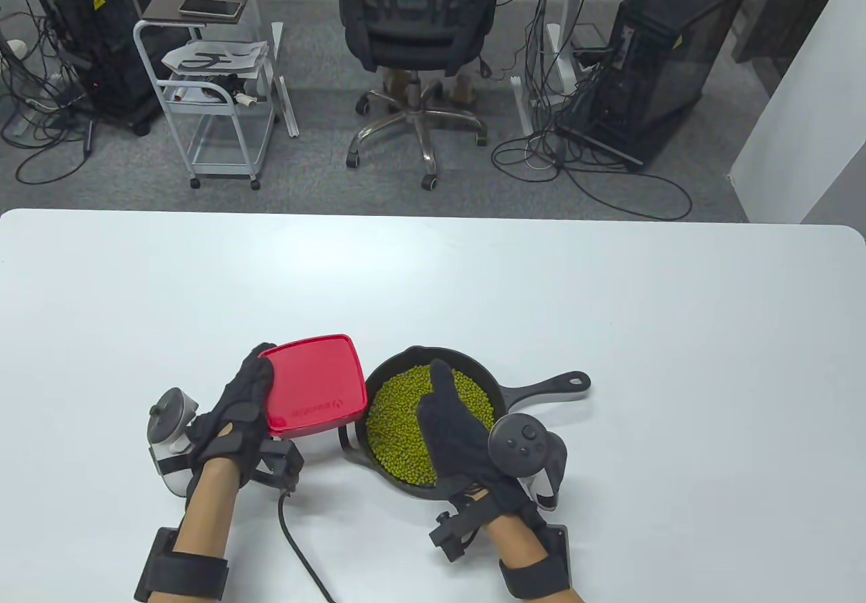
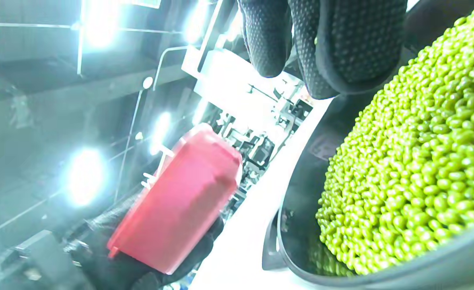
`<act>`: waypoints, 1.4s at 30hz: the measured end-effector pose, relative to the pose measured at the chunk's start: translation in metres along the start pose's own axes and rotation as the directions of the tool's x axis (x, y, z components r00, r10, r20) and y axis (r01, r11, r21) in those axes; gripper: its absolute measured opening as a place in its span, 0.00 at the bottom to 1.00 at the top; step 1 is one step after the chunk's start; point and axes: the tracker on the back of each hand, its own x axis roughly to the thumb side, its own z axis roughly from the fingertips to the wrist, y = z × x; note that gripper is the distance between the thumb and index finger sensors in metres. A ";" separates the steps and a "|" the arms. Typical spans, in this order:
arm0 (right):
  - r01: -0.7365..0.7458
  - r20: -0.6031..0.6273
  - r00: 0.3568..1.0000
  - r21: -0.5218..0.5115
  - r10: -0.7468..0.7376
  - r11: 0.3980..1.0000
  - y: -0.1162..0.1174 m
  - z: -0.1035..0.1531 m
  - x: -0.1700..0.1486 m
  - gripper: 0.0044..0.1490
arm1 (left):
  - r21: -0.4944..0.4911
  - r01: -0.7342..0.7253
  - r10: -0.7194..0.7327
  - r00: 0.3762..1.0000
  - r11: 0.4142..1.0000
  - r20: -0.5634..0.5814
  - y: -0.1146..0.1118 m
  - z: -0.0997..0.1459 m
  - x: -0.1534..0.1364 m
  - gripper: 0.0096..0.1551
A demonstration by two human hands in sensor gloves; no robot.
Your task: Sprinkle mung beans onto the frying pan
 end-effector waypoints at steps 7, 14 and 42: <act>0.051 -0.001 0.999 -0.035 -0.052 0.998 -0.014 0.000 -0.001 0.52 | 0.110 0.115 -0.106 0.991 0.987 -0.084 0.042 -0.026 0.002 0.40; 0.071 -0.008 0.997 -0.047 -0.072 0.996 -0.019 0.000 -0.004 0.51 | 0.156 0.263 -0.239 0.958 0.952 -0.155 0.057 -0.037 -0.007 0.39; 0.027 0.002 1.000 0.001 -0.027 1.000 -0.013 0.001 -0.005 0.51 | 0.228 0.504 -0.436 0.852 0.833 -0.288 0.067 -0.051 -0.001 0.35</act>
